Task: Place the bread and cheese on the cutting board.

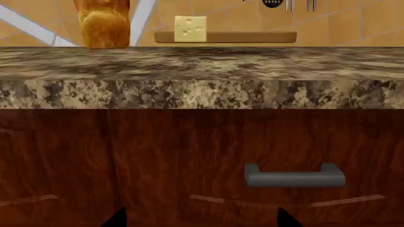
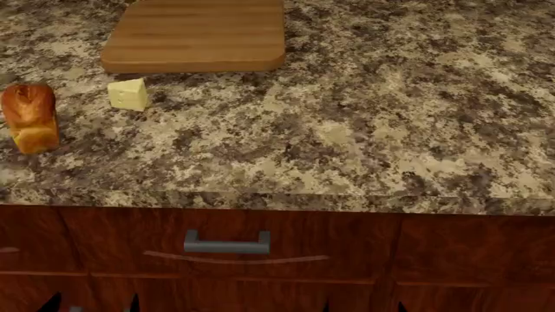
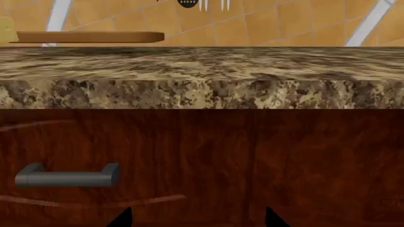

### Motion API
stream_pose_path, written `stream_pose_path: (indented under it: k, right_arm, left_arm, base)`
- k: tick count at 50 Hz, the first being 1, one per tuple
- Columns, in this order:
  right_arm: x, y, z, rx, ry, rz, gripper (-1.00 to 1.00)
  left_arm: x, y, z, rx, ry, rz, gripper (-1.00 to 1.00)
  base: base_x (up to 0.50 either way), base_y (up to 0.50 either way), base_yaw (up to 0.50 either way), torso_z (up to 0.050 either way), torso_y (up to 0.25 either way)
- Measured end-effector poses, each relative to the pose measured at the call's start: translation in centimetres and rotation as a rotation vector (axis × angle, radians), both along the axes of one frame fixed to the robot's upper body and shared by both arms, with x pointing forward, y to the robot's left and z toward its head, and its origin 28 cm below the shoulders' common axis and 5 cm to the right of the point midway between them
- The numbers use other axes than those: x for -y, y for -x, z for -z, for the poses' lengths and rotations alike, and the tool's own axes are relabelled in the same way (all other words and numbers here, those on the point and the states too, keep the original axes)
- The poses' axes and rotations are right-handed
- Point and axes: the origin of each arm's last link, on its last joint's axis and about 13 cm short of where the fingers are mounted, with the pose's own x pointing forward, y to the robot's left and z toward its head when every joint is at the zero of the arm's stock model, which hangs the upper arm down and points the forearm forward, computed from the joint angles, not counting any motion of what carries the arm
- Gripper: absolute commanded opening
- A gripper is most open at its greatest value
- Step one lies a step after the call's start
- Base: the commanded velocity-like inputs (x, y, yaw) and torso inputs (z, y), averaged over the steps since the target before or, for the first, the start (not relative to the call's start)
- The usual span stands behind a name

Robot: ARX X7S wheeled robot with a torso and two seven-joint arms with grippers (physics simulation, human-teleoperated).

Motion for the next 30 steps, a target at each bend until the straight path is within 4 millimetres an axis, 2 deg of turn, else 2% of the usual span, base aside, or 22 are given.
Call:
stream_pose_path:
  k: [30]
  right_arm:
    - [-0.07, -0.07, -0.03, -0.012, 0.008, 0.004, 1.0]
  left_arm:
    - [0.0, -0.15, 0.08, -0.04, -0.029, -0.02, 1.0]
  base:
    - [0.0, 0.0, 0.0, 0.0, 0.0]
